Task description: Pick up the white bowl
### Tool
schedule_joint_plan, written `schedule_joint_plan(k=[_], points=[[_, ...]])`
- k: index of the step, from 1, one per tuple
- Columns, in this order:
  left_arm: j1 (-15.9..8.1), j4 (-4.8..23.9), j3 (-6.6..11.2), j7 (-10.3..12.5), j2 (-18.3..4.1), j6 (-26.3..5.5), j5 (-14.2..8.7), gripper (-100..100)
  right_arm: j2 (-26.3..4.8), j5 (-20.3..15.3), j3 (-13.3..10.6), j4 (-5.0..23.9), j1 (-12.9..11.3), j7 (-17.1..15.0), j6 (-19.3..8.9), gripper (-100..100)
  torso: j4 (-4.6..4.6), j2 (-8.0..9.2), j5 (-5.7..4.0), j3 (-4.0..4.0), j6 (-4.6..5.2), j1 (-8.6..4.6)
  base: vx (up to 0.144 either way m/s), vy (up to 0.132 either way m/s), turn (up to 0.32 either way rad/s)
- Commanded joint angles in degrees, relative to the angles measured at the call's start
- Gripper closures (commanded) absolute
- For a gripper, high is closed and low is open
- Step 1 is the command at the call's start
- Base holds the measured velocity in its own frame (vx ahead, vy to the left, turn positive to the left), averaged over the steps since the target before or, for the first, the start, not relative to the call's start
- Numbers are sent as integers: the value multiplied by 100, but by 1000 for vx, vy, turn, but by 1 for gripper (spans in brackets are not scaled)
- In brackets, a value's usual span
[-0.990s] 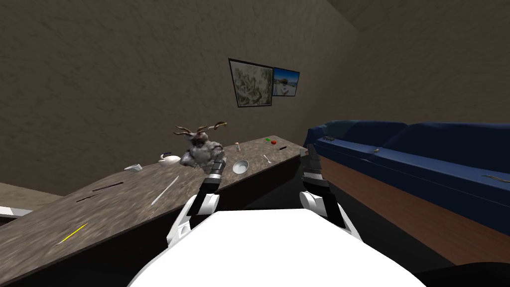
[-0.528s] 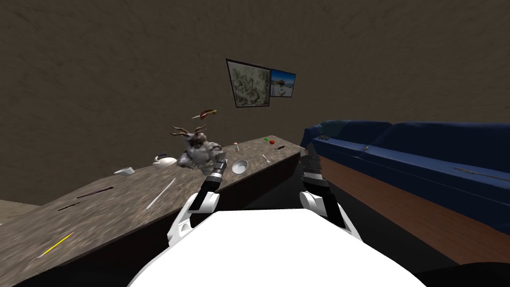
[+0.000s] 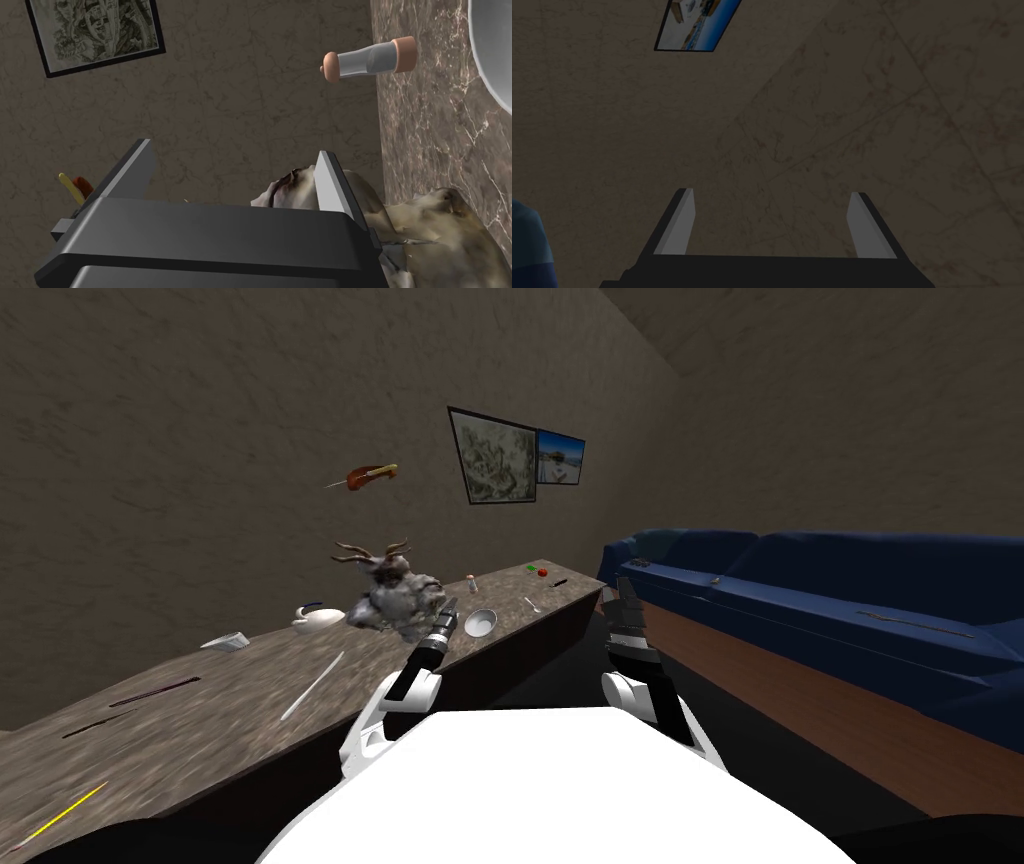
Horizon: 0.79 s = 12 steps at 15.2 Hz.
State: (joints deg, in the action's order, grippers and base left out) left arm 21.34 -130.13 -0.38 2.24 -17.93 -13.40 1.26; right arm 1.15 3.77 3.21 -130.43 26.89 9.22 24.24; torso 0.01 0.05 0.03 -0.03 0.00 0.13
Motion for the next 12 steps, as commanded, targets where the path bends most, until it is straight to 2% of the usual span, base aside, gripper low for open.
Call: schedule_joint_plan(k=[1,2,4,10,11,12], points=[[-4,-21,-2,11,-14,-171,-7,-100,0,0,0,0,0,0,0,0,0,0,0,0,0,0,-8,12,7],[-53,-17,-31,72,-73,-383,-29,-100,0,0,0,0,0,0,0,0,0,-2,-1,1,-1,-3,-10,16,-90],[-53,-17,-31,72,-73,-541,-29,-100,0,0,0,0,0,0,0,0,0,-1,-1,1,1,-1,-15,22,-76],[-153,-10,-92,194,-181,-1287,-76,-100,0,0,0,0,0,0,0,0,0,-1,0,0,1,3,-16,25,-80],[-153,-10,-92,194,-181,-1287,-76,-100,0,0,0,0,0,0,0,0,0,-1,0,1,0,2,-8,13,-3],[-203,-7,-123,254,-230,-1482,-100,-100,0,0,0,0,0,0,0,0,-1,-3,0,1,-1,-1,-11,14,-103]])
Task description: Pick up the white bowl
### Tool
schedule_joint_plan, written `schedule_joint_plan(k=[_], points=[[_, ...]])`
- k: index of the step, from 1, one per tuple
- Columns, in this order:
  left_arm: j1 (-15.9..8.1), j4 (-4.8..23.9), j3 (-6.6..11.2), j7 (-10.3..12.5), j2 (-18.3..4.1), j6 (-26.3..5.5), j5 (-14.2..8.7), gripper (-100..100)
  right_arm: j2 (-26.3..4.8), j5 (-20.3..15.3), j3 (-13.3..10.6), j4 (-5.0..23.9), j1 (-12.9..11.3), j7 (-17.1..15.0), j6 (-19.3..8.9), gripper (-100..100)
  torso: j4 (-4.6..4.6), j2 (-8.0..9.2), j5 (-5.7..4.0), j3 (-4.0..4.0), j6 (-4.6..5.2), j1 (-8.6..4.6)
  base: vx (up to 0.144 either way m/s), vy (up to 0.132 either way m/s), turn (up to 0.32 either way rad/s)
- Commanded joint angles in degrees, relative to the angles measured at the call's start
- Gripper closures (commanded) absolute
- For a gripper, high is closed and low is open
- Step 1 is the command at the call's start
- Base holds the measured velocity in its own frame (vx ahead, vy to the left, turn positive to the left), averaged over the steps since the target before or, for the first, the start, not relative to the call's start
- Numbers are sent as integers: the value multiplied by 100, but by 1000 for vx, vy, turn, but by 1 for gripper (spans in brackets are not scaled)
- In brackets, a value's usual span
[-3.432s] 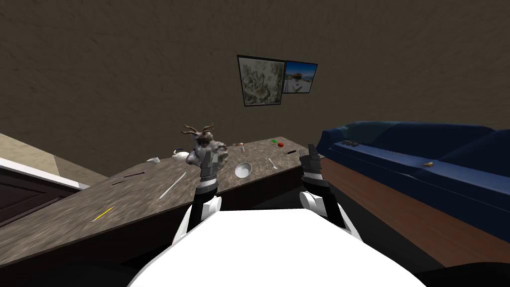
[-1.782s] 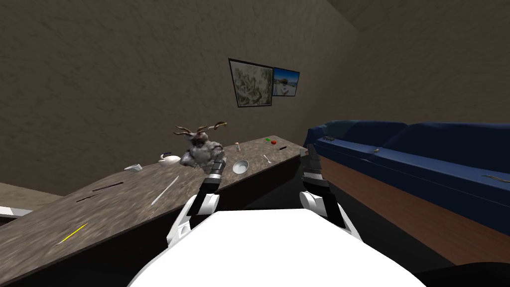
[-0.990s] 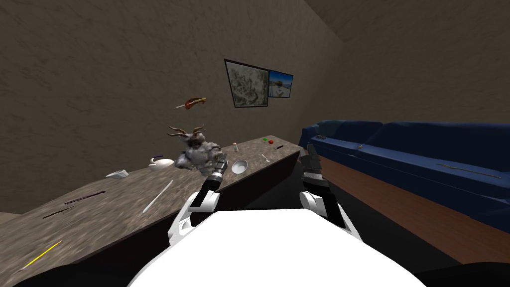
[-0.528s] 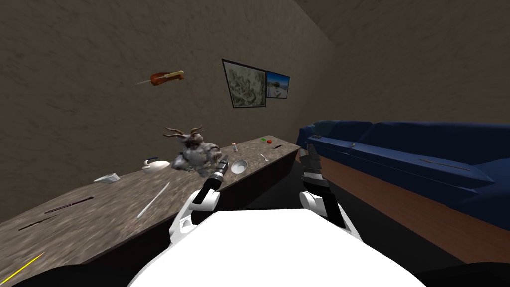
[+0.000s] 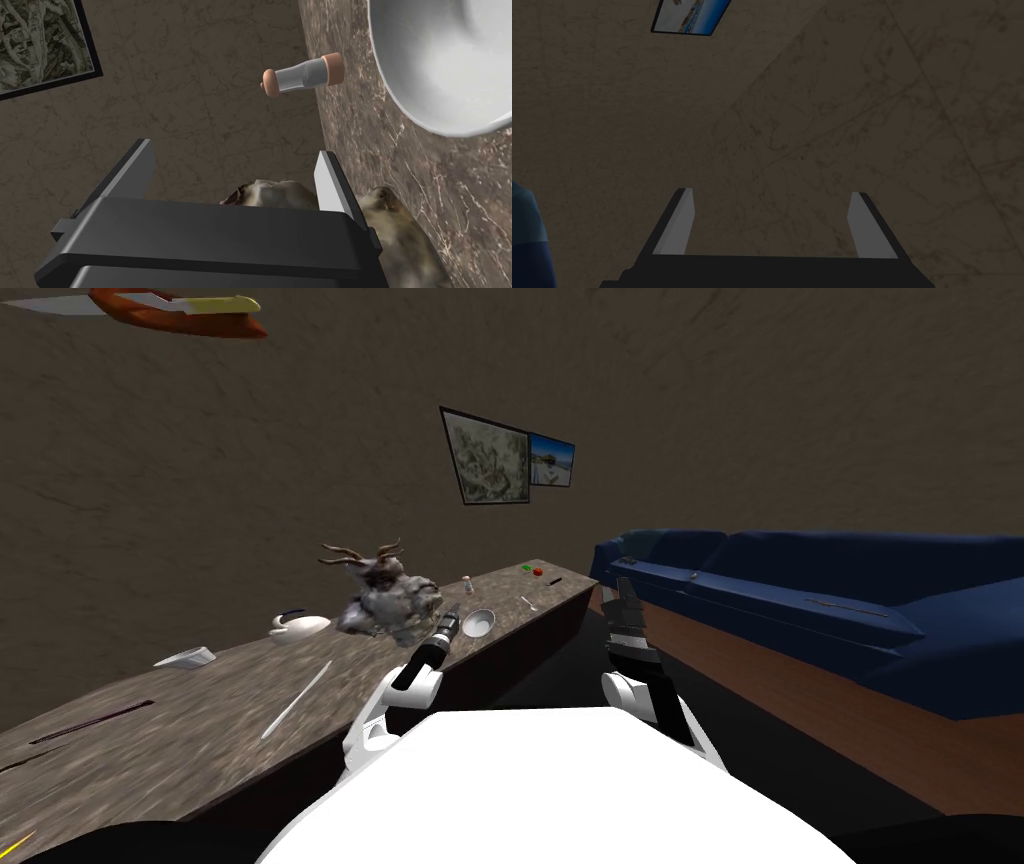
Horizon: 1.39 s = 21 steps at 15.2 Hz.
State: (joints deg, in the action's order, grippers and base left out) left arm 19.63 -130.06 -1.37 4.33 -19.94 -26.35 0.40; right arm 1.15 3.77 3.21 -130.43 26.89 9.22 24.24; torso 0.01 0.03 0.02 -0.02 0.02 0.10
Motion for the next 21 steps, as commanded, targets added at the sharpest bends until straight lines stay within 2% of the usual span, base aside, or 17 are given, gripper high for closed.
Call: schedule_joint_plan(k=[1,13,15,16,21], points=[[-33,-14,-24,45,-29,-286,-13,-100,0,0,0,0,0,0,0,0,0,0,0,0,0,0,-13,22,-123],[-230,-1,-150,281,-198,-1730,-111,-100,0,0,0,0,0,0,0,0,0,0,1,0,-1,3,-13,24,-79],[-230,-1,-150,281,-198,-1829,-111,-100,0,0,0,0,1,0,0,0,0,0,1,0,-3,3,-8,17,-22],[-278,2,-182,337,-234,-2019,-136,-100,0,0,0,0,1,0,0,0,0,-2,1,1,-3,1,-7,11,-97],[-325,4,-213,391,-266,-2519,-160,-100,0,0,0,0,0,0,0,0,0,-2,0,1,-1,1,-9,19,-75]])
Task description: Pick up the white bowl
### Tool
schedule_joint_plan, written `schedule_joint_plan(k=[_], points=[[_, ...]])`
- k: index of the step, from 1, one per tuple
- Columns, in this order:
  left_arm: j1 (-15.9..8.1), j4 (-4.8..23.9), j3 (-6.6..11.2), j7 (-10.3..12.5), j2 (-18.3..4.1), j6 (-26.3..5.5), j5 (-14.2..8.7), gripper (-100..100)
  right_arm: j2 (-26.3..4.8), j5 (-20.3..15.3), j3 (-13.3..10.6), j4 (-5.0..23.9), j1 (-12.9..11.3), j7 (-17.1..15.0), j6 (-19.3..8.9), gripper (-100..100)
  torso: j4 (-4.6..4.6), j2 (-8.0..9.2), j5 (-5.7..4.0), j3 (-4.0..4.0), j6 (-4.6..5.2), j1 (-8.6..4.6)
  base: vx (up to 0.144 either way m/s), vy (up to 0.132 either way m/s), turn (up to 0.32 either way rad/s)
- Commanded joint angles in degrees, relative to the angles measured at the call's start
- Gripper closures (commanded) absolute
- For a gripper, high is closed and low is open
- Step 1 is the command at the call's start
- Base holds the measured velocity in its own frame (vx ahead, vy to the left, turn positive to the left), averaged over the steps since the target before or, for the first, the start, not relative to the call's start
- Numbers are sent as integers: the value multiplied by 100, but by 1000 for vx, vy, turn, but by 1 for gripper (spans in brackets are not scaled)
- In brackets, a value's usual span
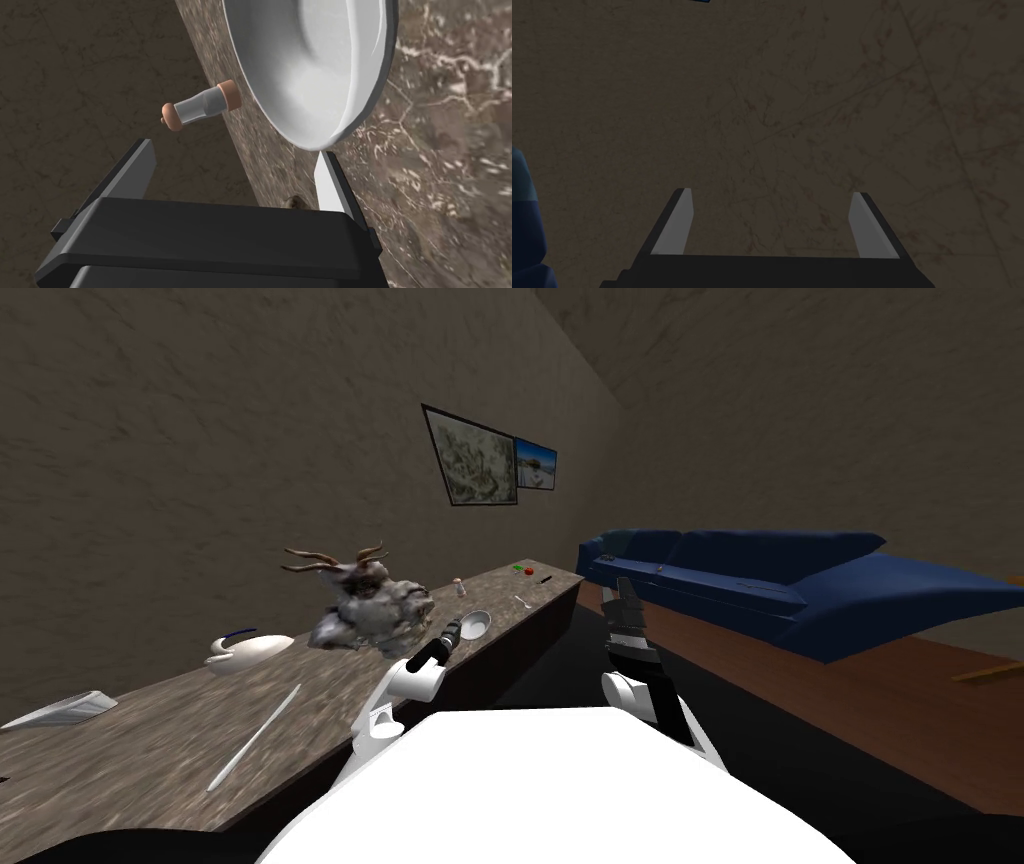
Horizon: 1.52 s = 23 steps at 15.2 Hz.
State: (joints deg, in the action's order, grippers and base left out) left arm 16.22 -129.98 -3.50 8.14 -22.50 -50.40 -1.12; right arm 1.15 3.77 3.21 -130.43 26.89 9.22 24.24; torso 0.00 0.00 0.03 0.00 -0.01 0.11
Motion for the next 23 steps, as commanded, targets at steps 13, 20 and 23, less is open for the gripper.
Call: schedule_joint_plan(k=[13,20,23], points=[[-208,4,-153,251,-134,-1625,-126,-100,0,0,0,0,0,0,0,0,-1,-6,0,4,1,-1,0,18,-85],[-352,6,-253,393,-187,-2483,-203,-100,0,0,0,0,0,0,0,0,-2,-9,-1,5,0,-3,10,12,-88],[-380,6,-273,420,-195,-2682,-218,-100,0,0,0,0,0,0,0,0,-2,-10,-1,6,0,-4,12,8,-61]])
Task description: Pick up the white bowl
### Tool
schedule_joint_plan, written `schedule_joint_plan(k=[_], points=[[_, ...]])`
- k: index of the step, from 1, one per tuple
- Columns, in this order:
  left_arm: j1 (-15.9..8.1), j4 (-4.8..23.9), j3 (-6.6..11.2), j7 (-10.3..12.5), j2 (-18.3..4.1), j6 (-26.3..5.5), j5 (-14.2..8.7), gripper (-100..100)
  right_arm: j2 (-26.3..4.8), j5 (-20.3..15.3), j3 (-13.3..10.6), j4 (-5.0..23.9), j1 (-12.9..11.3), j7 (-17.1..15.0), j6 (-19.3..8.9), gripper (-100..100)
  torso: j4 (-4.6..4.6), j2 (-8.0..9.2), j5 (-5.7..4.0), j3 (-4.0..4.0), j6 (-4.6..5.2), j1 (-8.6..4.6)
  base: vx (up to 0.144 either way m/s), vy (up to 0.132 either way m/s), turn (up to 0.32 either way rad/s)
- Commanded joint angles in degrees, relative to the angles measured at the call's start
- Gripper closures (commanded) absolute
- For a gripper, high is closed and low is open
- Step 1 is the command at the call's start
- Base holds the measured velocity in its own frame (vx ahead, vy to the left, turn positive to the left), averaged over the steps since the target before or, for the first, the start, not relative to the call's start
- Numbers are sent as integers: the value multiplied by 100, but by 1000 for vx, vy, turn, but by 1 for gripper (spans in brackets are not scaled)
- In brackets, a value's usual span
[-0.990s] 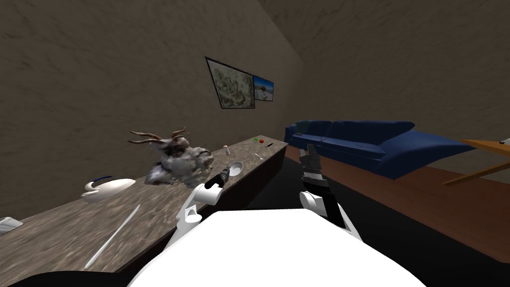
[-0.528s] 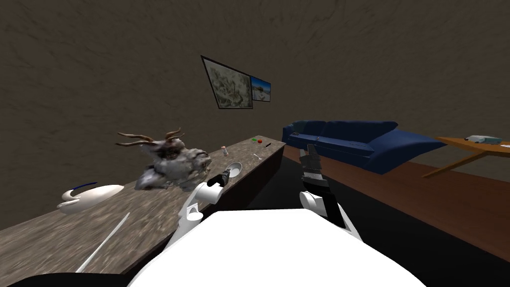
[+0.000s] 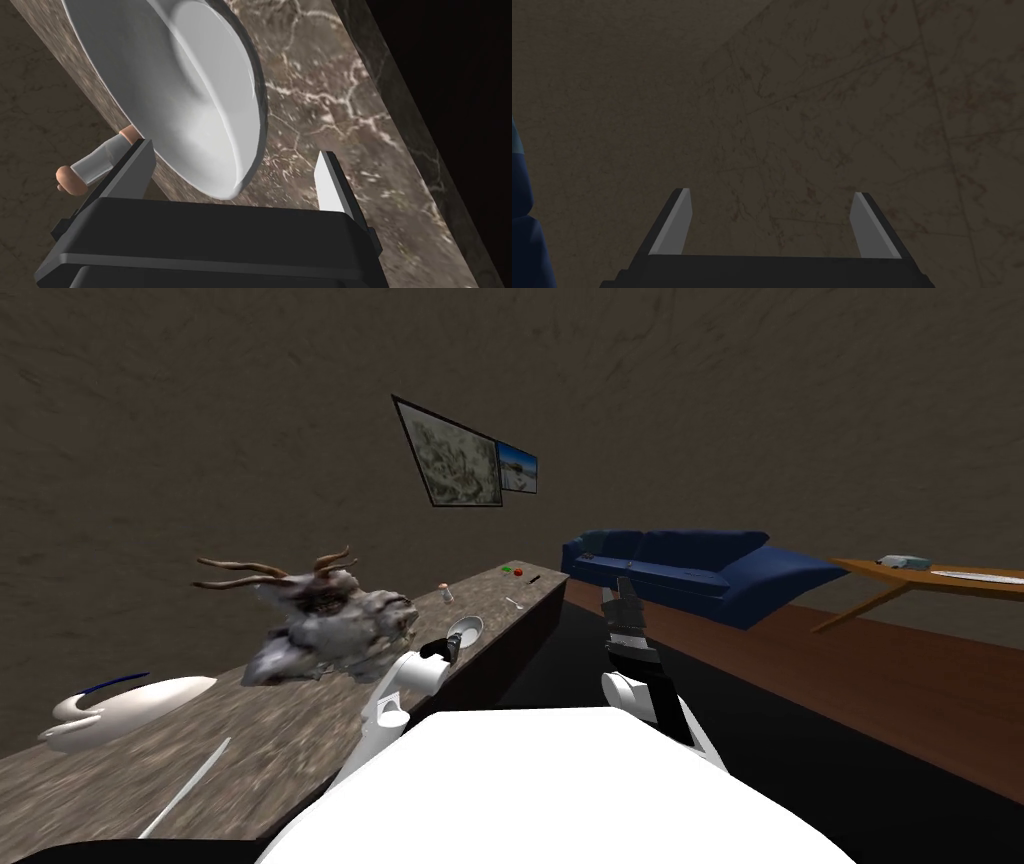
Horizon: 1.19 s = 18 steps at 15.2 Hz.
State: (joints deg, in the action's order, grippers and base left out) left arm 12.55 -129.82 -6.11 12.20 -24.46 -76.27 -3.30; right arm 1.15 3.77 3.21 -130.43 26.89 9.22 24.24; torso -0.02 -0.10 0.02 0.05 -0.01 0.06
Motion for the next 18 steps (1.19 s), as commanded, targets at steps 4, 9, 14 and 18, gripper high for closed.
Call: schedule_joint_plan(k=[4,9,14,18], points=[[-72,-11,-54,69,-14,-439,-33,-100,0,0,0,0,0,0,0,0,0,0,0,0,0,0,13,8,-65],[-197,293,-23,34,31,-280,-23,-100,0,0,0,0,0,0,0,0,1,6,-1,-3,0,-4,-3,0,-32],[-351,673,36,-18,76,-68,-33,-100,0,0,0,0,0,0,0,0,2,12,-1,-7,-1,-4,-17,-3,-20],[-351,668,49,-24,67,-72,-49,100,0,0,0,0,0,0,0,0,2,8,-1,-5,-1,-4,-5,-1,-8]])
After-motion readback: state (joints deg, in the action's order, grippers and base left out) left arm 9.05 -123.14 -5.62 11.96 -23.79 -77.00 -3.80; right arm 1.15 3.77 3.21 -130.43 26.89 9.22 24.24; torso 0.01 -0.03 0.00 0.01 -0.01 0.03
